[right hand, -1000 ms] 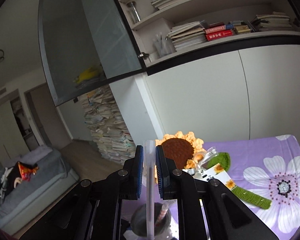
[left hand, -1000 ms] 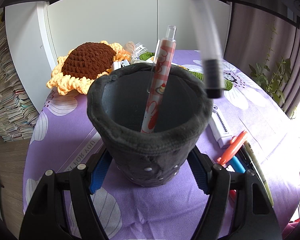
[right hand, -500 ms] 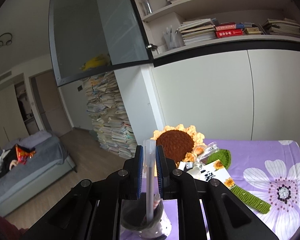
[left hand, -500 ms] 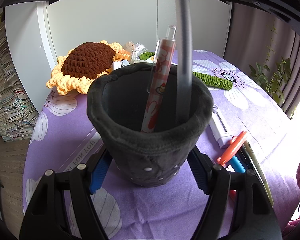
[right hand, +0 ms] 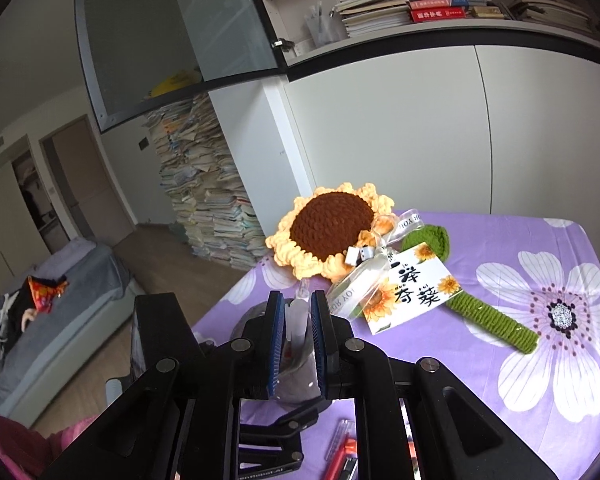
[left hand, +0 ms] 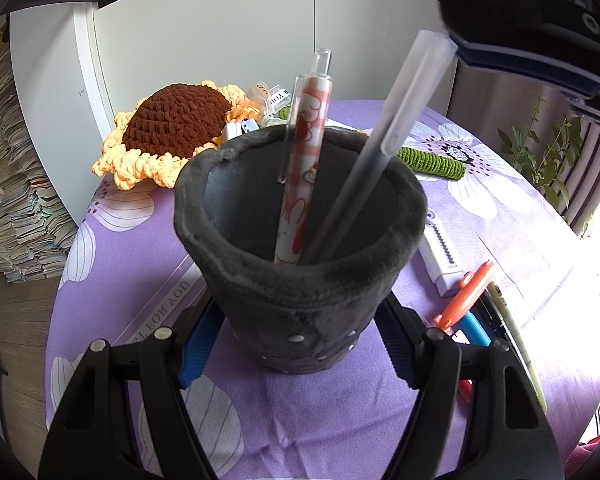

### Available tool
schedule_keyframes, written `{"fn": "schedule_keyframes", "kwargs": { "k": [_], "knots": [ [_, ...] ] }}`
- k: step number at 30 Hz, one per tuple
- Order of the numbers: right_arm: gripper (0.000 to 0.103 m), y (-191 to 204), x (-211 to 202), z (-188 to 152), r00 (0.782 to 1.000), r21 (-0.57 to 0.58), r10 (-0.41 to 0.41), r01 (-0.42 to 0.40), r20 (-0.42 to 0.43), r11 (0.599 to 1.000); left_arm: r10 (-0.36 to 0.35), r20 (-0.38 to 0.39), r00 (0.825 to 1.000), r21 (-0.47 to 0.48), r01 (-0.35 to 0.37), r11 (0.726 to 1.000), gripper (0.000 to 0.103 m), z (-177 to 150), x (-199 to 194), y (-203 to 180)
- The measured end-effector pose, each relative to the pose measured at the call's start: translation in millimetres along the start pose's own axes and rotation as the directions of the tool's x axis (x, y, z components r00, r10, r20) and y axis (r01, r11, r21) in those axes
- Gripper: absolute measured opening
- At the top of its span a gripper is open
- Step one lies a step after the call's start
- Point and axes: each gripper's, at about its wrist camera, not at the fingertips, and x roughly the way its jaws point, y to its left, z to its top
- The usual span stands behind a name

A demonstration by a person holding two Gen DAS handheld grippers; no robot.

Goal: Organize stationery
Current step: 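Return the right gripper to the pile and grasp the green highlighter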

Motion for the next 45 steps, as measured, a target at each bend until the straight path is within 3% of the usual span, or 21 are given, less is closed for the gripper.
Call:
{"fn": "schedule_keyframes", "kwargs": {
  "k": [7,10,14,19,30,34,39,45],
  "knots": [
    [0.014,-15,-37,-13,0.994,0.036,-0.106,0.106,-0.008,0.994,0.001,0.000,1.000,0.000,-0.001,1.000,0.072,0,0,-1],
    [0.014,-29,-40,-30,0.975,0.046,-0.197,0.203,-0.106,0.978,0.001,0.000,1.000,0.001,-0.001,1.000,0.072,0,0,0],
    [0.014,-50,-34,-58,0.939,0.088,-0.249,0.276,-0.237,0.957,0.000,0.000,1.000,0.000,0.000,1.000,0.072,0,0,0],
    [0.014,-65,-22,-81,0.908,0.147,-0.244,0.307,-0.340,0.940,0.000,0.000,1.000,0.000,0.000,1.000,0.072,0,0,-1],
    [0.017,-67,2,-96,0.865,0.156,-0.230,0.328,-0.446,0.931,0.000,-0.003,1.000,0.000,0.000,1.000,0.073,0,0,0],
    [0.019,-67,2,-98,0.861,0.137,-0.237,0.329,-0.449,0.934,-0.004,-0.012,1.000,-0.004,0.004,1.000,0.073,0,2,2],
    [0.019,-67,-1,-96,0.833,0.061,-0.314,0.381,-0.456,0.923,-0.004,-0.013,1.000,-0.005,0.004,1.000,0.073,0,3,2],
    [0.019,-76,-4,-94,0.833,0.097,-0.306,0.390,-0.460,0.916,-0.004,-0.013,1.000,-0.005,0.004,1.000,0.073,0,3,2]
  ]
}}
